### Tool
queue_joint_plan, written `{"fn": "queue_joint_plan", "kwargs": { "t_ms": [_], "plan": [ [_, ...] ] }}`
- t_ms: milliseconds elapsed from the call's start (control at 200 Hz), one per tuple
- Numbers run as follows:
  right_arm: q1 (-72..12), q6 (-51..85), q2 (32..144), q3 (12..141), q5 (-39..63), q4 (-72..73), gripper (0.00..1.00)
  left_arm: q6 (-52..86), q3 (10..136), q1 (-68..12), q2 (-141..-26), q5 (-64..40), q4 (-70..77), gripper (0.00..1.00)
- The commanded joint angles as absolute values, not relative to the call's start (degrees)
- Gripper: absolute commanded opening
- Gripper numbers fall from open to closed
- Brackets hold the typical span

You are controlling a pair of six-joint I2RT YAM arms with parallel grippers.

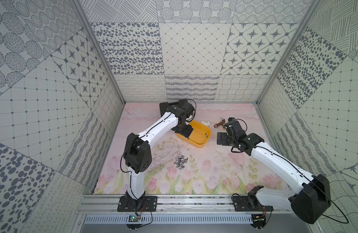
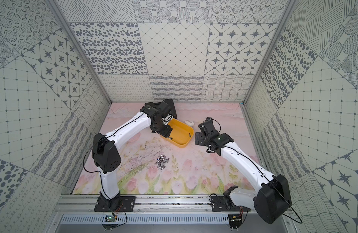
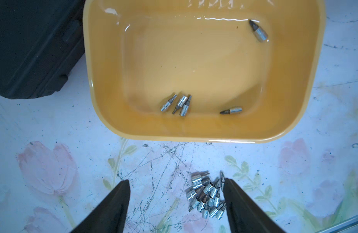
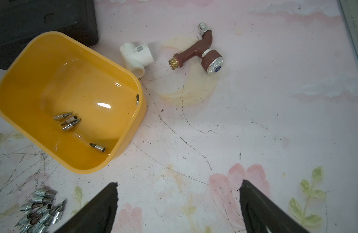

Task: Put the bit on the desktop into the storage box
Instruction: Pick up the screwdriver bit from the center of the board.

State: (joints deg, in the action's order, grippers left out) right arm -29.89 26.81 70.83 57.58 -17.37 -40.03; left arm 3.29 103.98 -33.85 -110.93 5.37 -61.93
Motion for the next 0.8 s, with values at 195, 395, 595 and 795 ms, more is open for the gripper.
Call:
{"fn": "queue_joint_plan", "kwargs": {
  "t_ms": [195, 395, 595, 795],
  "plan": [
    [-29.71, 27.5, 69.26, 56.5, -17.4, -38.58, 0.97, 8.32, 93.31, -38.06, -100.57, 6.21, -61.15, 0.78],
    [-29.7, 27.51, 69.17, 56.27, -17.4, -38.58, 0.97, 10.04, 89.3, -40.77, -98.07, 5.03, -61.43, 0.72],
    [-29.65, 27.69, 69.46, 56.31, -17.31, -38.56, 0.97, 12.79, 84.61, -42.82, -97.34, 2.75, -60.02, 0.65],
    [-29.69, 27.71, 70.05, 56.95, -16.89, -38.58, 0.97, 15.22, 80.93, -44.14, -98.06, -0.06, -57.33, 0.57]
  ]
}}
